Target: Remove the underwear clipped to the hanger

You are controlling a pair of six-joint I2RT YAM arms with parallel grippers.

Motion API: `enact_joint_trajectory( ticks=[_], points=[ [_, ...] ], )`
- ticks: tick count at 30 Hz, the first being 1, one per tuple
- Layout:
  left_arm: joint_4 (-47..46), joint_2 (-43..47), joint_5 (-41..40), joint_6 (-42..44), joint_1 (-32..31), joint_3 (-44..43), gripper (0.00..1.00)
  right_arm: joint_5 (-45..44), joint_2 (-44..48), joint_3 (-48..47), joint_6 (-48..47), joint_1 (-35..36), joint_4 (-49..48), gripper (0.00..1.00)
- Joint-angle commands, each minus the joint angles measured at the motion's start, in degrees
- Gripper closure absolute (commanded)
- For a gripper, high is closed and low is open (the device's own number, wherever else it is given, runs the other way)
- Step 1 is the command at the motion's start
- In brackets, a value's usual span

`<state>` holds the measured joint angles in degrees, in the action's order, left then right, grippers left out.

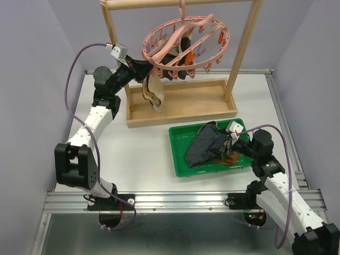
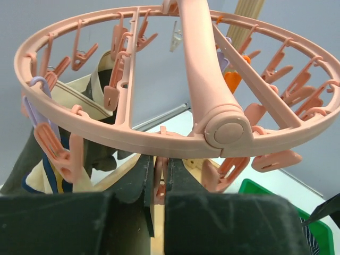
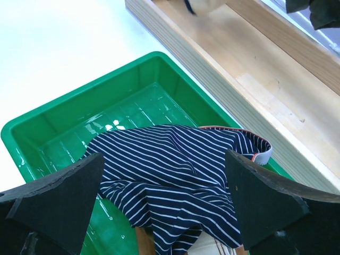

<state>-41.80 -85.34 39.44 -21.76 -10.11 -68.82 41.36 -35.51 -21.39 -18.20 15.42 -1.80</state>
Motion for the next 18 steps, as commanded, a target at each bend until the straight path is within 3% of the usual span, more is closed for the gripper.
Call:
enact_joint_trajectory(
  ticks=[1,2,4,8,12,18],
  points=[
    [-3.99,0.96,1.17,-1.00,0.09,0.70,0.97,0.47,0.88,1.44,0.44,-0.57,-3.21,0.00],
    [-3.90,1.49,0.90,-0.83,0.09,0.96,0.96,0.47,0.79,1.44,0.44,-0.65,-3.21,0.00],
    [-3.38,2.19,0.12,-0.65,0.00,1.58,0.71,0.47,0.97,1.43,0.44,-0.57,-3.21,0.00],
    [0.22,6.31,-2.34,1.54,0.00,3.16,0.38,0.65,1.58,1.44,0.35,-1.01,-3.21,0.00],
    [6.02,10.35,-6.20,6.80,0.00,4.91,0.23,0.65,1.58,1.52,0.18,-1.36,-3.12,0.00],
    [16.74,16.69,-11.75,13.75,0.00,6.59,0.18,0.91,0.70,1.52,0.09,-1.36,-3.12,0.00]
  ],
)
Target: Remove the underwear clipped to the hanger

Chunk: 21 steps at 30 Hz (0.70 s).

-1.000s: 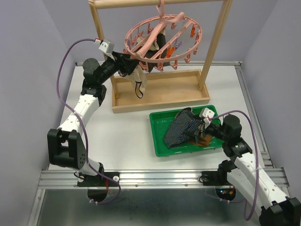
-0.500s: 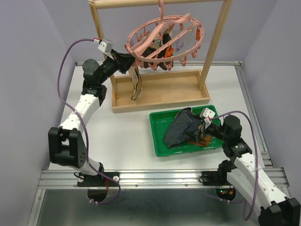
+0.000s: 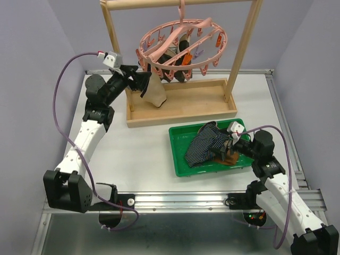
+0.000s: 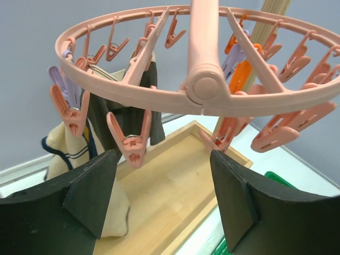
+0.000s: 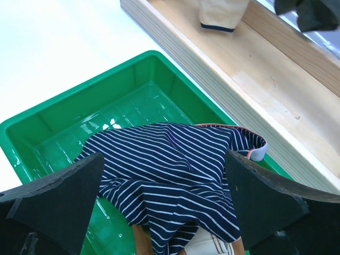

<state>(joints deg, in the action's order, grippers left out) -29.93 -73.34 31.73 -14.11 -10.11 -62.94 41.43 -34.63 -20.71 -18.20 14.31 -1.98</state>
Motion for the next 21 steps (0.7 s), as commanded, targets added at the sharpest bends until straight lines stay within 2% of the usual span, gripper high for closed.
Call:
enact_joint_trajectory(
  ticks=[1,8,15,21],
  points=[
    [7.49,5.39,-5.78,7.85,0.09,0.88,0.17,0.76,-0.09,0.85,0.09,-0.42,-2.94,0.00],
    [16.65,12.50,-13.17,13.75,0.00,2.64,0.16,1.37,-1.31,0.85,0.09,-0.51,-2.86,0.00],
    [18.77,20.50,-19.07,15.87,0.00,7.47,0.09,1.64,-2.90,0.14,-0.17,-0.51,-2.07,0.00],
    [20.61,25.96,-21.18,15.25,0.00,10.99,0.08,1.29,-5.61,-1.70,-1.57,-0.51,-0.75,0.00]
  ],
)
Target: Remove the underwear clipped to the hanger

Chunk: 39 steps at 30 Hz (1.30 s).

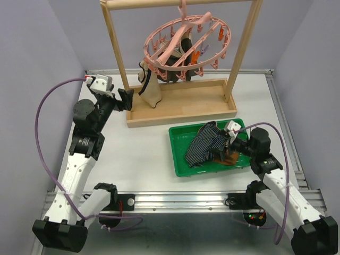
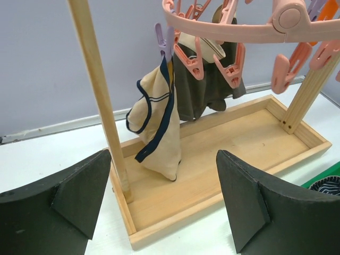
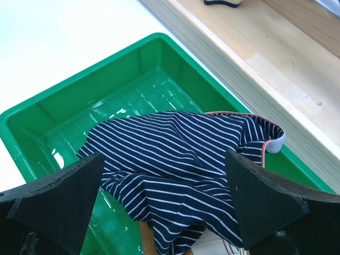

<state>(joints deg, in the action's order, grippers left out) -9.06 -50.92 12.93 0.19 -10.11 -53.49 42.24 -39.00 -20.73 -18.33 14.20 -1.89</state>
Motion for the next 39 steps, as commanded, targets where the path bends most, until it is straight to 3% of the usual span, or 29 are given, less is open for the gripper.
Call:
enact_joint_trajectory(
  ticks=[1,24,31,36,39],
  points=[
    [-0.17,4.06,-2.90,0.78,0.09,2.51,0.08,0.48,-1.77,-2.46,-1.71,-0.40,-0.31,0.00],
    [6.33,25.33,-14.14,-4.93,0.09,15.96,0.02,6.54,-26.38,-25.93,-13.49,1.97,10.42,0.00],
    [6.60,26.66,-14.42,-5.55,0.00,17.46,0.02,2.07,-31.65,-31.47,-14.89,9.52,11.38,0.00],
    [6.60,27.18,-14.07,-6.34,0.09,18.34,0.02,-7.86,-37.89,-36.03,-18.23,19.28,10.16,0.00],
    [6.77,28.24,-14.33,-6.95,0.00,19.04,0.02,-13.57,-41.32,-36.57,-18.15,23.06,3.67,0.00]
  ],
)
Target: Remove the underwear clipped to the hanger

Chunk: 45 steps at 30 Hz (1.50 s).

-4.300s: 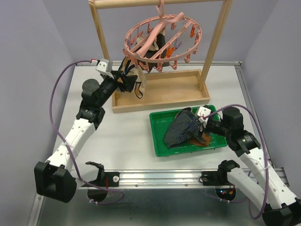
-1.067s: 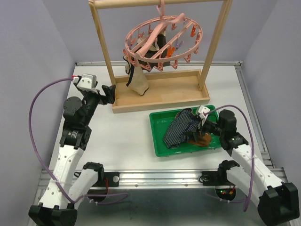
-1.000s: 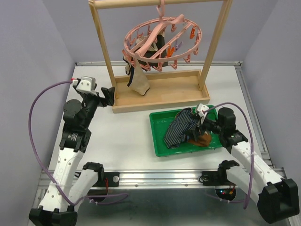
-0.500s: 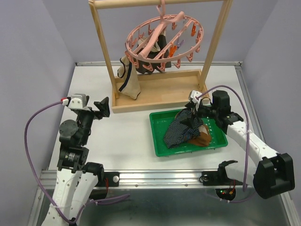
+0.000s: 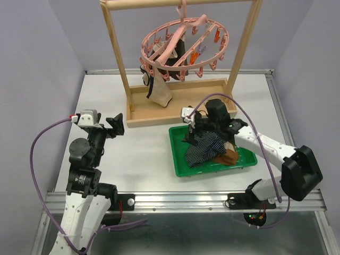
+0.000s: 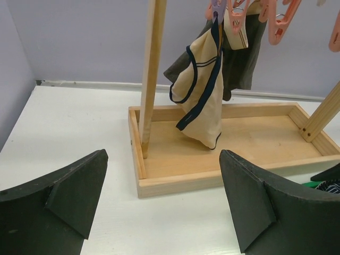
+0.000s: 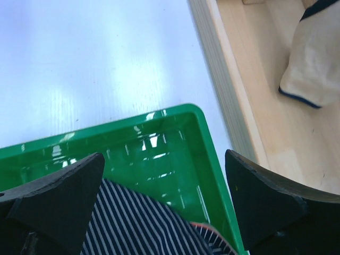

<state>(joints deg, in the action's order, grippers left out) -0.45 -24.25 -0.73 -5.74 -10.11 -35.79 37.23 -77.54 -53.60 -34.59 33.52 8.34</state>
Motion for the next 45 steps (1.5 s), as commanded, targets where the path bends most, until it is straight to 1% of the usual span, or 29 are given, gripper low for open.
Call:
enact_joint_trajectory(
  ticks=[1,3,4,6,7,9,10,11,14,15,19,21,22,24,31,34,35,36,38,40,41,43,44,45],
  points=[
    [-1.66,1.92,-0.67,-1.29,0.09,1.42,0.02,-10.15,-3.75,-3.44,-1.62,4.62,-12.15,0.00],
    [-1.05,3.24,-1.11,-1.82,0.00,1.86,0.02,-17.17,-6.73,-2.39,0.73,7.87,-18.85,0.00],
    [-0.70,3.68,-1.37,-2.00,0.09,2.13,0.02,-23.20,-7.97,-2.03,1.97,9.97,-26.72,0.00],
    [0.09,5.08,-1.55,-2.70,0.00,2.39,0.02,-29.82,-11.21,-2.03,4.78,11.82,-34.49,0.00],
    [0.27,5.61,-1.55,-2.96,0.00,2.83,0.02,-35.33,-14.80,-4.03,5.32,13.23,-39.23,0.00],
    [0.36,6.75,-1.73,-3.40,0.00,3.27,0.02,-39.93,-19.30,-7.55,7.16,13.85,-41.29,0.00],
    [0.36,7.11,-1.73,-3.75,0.00,3.36,0.02,-42.22,-21.23,-10.00,10.30,14.03,-42.17,0.00],
    [1.06,7.46,-1.99,-3.93,0.00,3.53,0.02,-46.59,-25.51,-14.29,11.98,14.29,-42.44,0.00],
    [2.55,8.08,-2.52,-3.84,0.00,3.27,0.02,-52.51,-32.39,-20.47,16.30,14.73,-43.23,0.00],
    [2.99,8.17,-2.69,-3.84,0.09,3.18,0.02,-52.70,-33.72,-23.27,17.09,14.82,-43.75,0.00],
    [3.52,8.08,-2.96,-3.75,0.09,2.83,0.02,-54.71,-39.69,-28.65,15.87,15.52,-50.07,0.00],
    [3.61,7.73,-2.96,-3.58,0.00,2.57,0.02,-58.40,-43.99,-32.07,16.04,15.61,-50.52,0.00],
    [3.61,7.55,-2.96,-3.67,0.09,2.48,0.02,-59.72,-45.49,-36.00,16.30,15.53,-50.70,0.00],
    [3.61,7.20,-2.87,-3.76,0.00,2.39,0.02,-61.31,-49.18,-40.41,15.87,15.61,-50.88,0.00],
    [3.70,6.67,-3.13,-3.93,0.00,1.78,0.02,-64.03,-55.70,-46.93,17.80,15.53,-51.84,0.00],
    [4.05,6.50,-3.31,-4.10,0.00,1.34,0.02,-69.39,-60.17,-52.64,16.32,15.61,-52.02,0.02],
    [4.23,6.50,-3.31,-4.11,0.09,1.16,0.02,-72.88,-62.54,-54.05,15.61,15.61,-52.19,0.02],
    [4.31,6.58,-3.48,-4.11,0.00,1.16,0.02,-74.74,-63.95,-57.28,14.21,15.61,-53.33,0.01],
    [4.40,6.50,-3.40,-4.28,0.00,1.07,0.02,-78.26,-66.15,-59.85,12.62,15.44,-54.56,0.00],
    [4.32,6.50,-3.31,-4.54,0.00,1.07,0.02,-79.24,-68.71,-62.23,11.39,15.44,-55.18,0.01],
    [4.32,6.41,-3.31,-4.55,0.00,0.99,0.02,-79.51,-69.15,-62.32,11.56,15.35,-55.18,0.03],
    [4.32,6.23,-3.31,-4.63,0.09,0.64,0.02,-79.24,-69.15,-61.71,12.87,15.35,-55.18,0.14],
    [4.40,6.15,-3.40,-4.46,0.00,0.55,0.02,-78.72,-69.06,-61.53,13.14,15.35,-55.18,0.30],
    [4.49,6.06,-3.40,-4.46,0.00,0.46,0.02,-78.28,-69.06,-61.36,13.23,15.35,-55.18,0.40]
  ],
)
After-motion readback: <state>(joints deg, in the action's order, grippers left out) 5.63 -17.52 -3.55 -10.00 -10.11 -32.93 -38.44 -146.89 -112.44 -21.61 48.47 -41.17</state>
